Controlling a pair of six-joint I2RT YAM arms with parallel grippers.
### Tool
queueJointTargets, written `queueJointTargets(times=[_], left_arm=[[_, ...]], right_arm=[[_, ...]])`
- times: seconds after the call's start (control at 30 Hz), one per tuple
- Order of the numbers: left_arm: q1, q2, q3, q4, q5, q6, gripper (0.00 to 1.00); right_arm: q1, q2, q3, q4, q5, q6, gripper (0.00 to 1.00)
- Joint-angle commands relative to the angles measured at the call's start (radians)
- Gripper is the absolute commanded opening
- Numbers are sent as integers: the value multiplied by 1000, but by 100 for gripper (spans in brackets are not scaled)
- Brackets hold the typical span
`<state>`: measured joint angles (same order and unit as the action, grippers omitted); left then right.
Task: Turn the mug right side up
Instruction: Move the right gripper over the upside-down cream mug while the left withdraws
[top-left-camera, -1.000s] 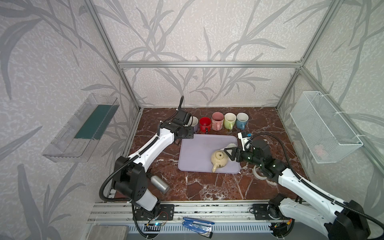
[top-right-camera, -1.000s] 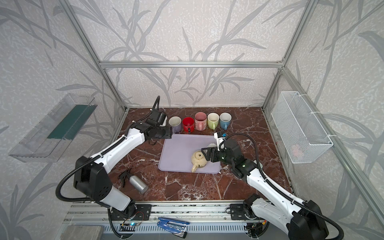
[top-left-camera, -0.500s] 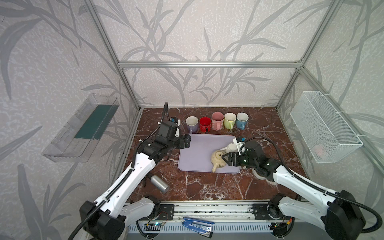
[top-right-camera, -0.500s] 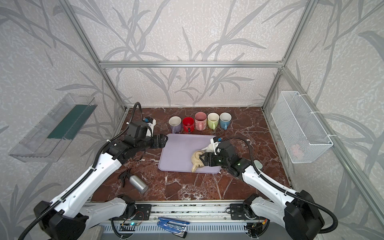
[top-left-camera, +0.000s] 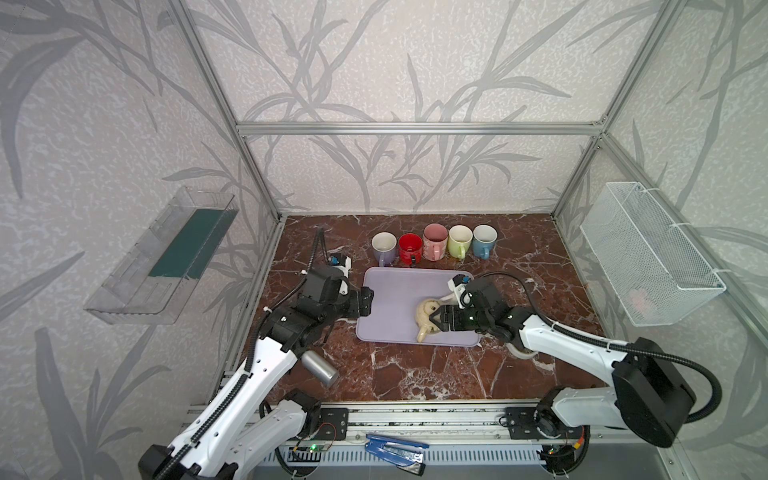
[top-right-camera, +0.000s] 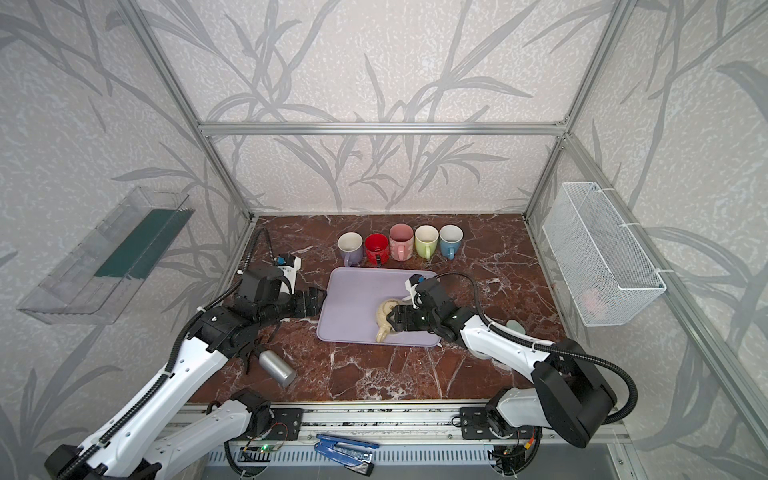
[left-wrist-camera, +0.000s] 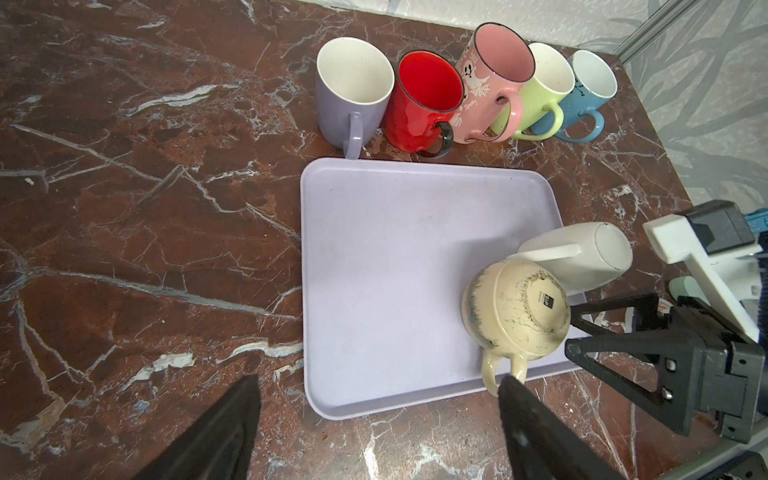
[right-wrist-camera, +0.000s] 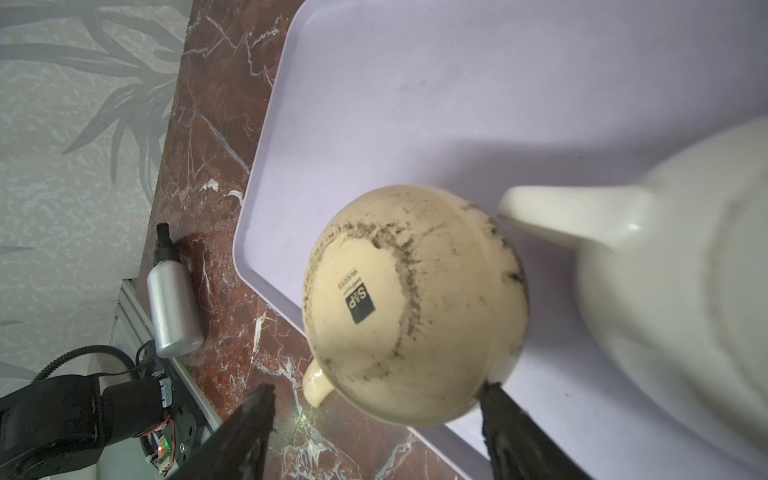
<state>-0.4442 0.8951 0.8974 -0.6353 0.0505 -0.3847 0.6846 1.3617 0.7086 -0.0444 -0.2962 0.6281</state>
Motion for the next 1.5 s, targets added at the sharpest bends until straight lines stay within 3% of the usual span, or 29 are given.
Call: queueJointTargets(times=[0.0, 0.3, 0.53, 0.83, 1.1, 1.47], left_arm=[[-4, -34, -18, -3, -11, 15, 88], [-4, -82, -49, -7, -18, 20, 88], [-4, -104, -57, -9, -15, 27, 88], [-4, -123, -56, -8, 1, 39, 88], [-5, -137, -57, -11, 5, 43, 88], [-9, -142, -60, -9, 9, 42, 88]], right_arm=[[27, 45, 67, 30, -1, 4, 77], [86, 201, 265, -59, 61, -52, 77], [234, 237, 412, -323, 384, -106, 82], [388, 320, 480, -454, 569, 50, 86], [422, 469, 602, -568, 618, 181, 86], [417, 469, 598, -596, 723, 167, 79]])
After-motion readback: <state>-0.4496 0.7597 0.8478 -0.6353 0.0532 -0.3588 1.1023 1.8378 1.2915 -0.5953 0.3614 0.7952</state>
